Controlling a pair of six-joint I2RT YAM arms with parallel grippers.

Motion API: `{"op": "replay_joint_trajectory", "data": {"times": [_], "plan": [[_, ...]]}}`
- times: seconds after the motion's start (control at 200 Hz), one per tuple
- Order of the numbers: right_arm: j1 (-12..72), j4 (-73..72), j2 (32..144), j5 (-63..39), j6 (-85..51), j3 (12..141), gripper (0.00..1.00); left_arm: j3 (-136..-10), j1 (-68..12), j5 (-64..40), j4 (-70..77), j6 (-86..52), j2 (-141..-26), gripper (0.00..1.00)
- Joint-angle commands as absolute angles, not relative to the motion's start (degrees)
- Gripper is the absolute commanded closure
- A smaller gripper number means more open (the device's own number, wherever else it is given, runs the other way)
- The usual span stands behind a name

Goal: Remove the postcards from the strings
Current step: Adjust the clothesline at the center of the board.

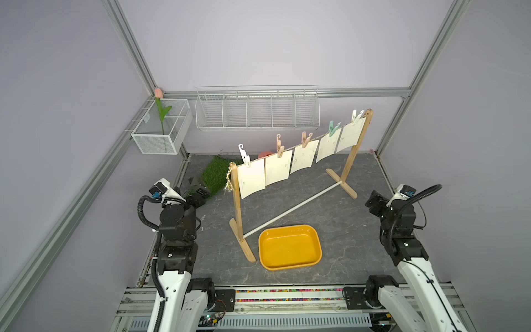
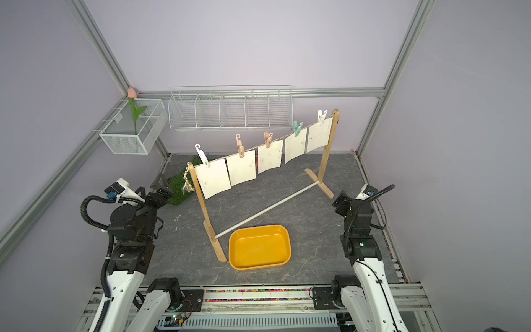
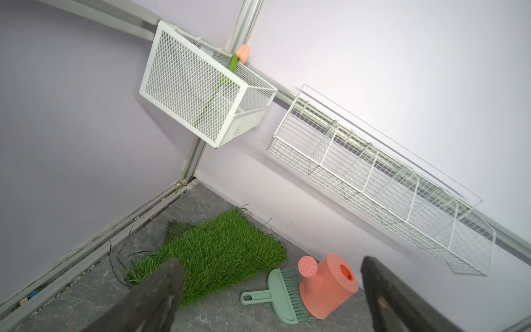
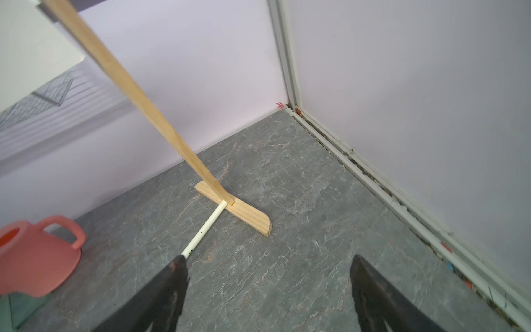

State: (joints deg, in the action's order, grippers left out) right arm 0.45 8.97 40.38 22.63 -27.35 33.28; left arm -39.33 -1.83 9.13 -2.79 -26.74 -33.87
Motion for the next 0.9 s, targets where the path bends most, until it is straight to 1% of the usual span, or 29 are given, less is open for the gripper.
{"op": "replay_joint_trajectory", "data": {"times": [0.0, 0.13, 0.23, 0.37, 0.475, 0.555, 0.63, 0.675, 0.895], "plan": [[0.05, 15.85, 39.96, 27.95, -38.67, 35.77, 0.11, -43.04, -2.74, 6.16, -13.04, -24.44, -30.66, 0.02], [-0.08, 19.99, 43.51, 28.19, -41.13, 40.61, 0.11, -47.21, -5.36, 4.84, -24.08, -22.25, -29.17, 0.02], [-0.20, 24.66, 47.68, 28.76, -44.85, 44.82, 0.11, -50.78, -7.69, 6.83, -33.64, -25.55, -30.15, 0.02], [-1.63, 25.92, 53.84, 27.33, -49.10, 49.14, 0.11, -56.33, -9.98, 2.98, -43.41, -25.08, -33.68, 0.02], [-5.51, 27.00, 59.33, 22.19, -53.22, 53.94, 0.11, -59.07, -11.52, -2.41, -48.31, -23.33, -35.45, 0.02], [-8.65, 25.40, 64.45, 15.67, -56.48, 56.13, 0.11, -59.57, -12.56, -6.52, -50.35, -21.96, -35.60, 0.02], [-10.33, 23.22, 69.77, 10.68, -57.89, 58.53, 0.11, -59.59, -13.53, -9.13, -52.31, -19.87, -35.26, 0.02], [-10.97, 22.66, 72.75, 8.43, -58.39, 60.12, 0.11, -60.12, -14.26, -8.94, -54.87, -18.83, -35.38, 0.02], [-13.55, 16.26, 82.44, 1.37, -58.49, 64.02, 0.11, -59.98, -17.60, -18.84, -60.22, -16.15, -36.49, 0.01]]}}
